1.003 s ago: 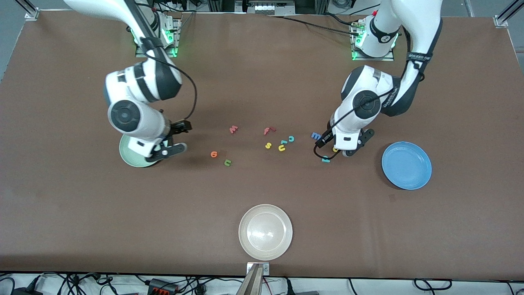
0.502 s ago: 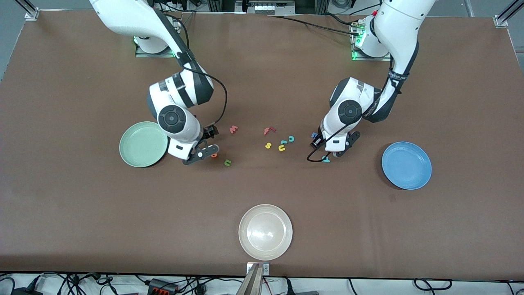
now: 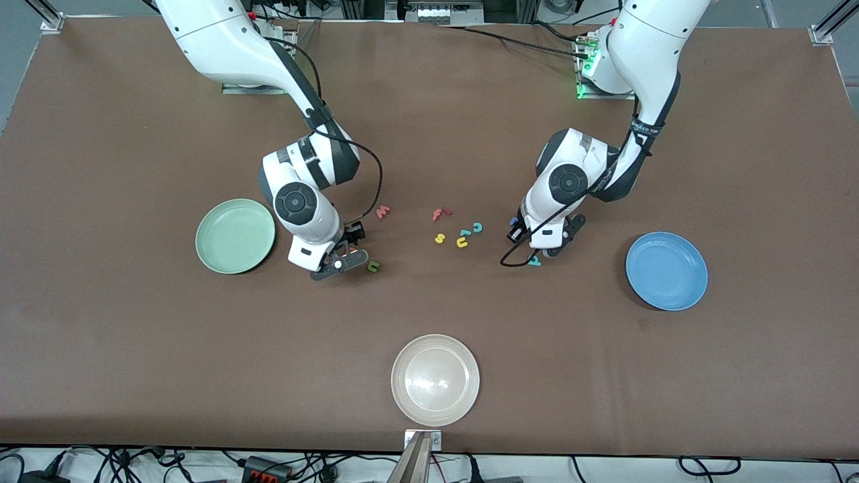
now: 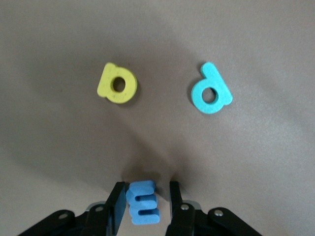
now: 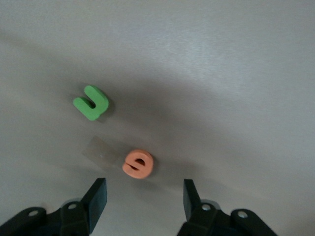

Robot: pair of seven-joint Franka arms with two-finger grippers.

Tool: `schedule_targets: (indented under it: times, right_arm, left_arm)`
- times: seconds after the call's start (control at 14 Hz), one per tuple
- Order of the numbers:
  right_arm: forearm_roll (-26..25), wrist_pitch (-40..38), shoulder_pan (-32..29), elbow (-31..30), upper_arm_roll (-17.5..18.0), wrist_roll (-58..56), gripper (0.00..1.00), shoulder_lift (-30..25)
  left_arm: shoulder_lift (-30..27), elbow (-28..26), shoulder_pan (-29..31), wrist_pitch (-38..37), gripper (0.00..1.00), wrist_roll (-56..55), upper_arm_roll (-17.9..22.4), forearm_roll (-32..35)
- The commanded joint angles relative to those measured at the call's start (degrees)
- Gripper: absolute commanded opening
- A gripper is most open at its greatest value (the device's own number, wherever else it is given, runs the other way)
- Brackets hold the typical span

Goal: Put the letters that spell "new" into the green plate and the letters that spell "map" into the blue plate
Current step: 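Grasp blue E with the left gripper while the right gripper grasps orange e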

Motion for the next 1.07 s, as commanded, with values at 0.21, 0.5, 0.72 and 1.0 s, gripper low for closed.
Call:
schedule_targets:
  times: [0.21,0.5,0.72,1.0]
  right_arm:
    - [0.5,2.0,1.2,1.3,-0.4,0.8,0.65,1.9]
    - [0.3,3.2,1.2,1.4,-0.4,0.8,0.56,2.6]
    - [0.2,3.6,1.2,1.4,-0.4,0.8,0.56,3.0]
    - [-0.1,3.8,1.2,1.4,-0.4,0.6,0.40,3.3]
  left_arm:
    - [-1.3,-1.2,-0.4,-0.8,0.31,-2.3,-1.2,-1.1]
    - [-1.6,-1.0,-0.1,-1.5,0.07,-1.4,-1.2,-0.6]
    - [-4.1,1.9,1.8,-10.3,0.07,6.4,-0.4,1.1]
    - [-6.7,5.3,8.0,-18.3,0.07,23.0,-0.1,1.9]
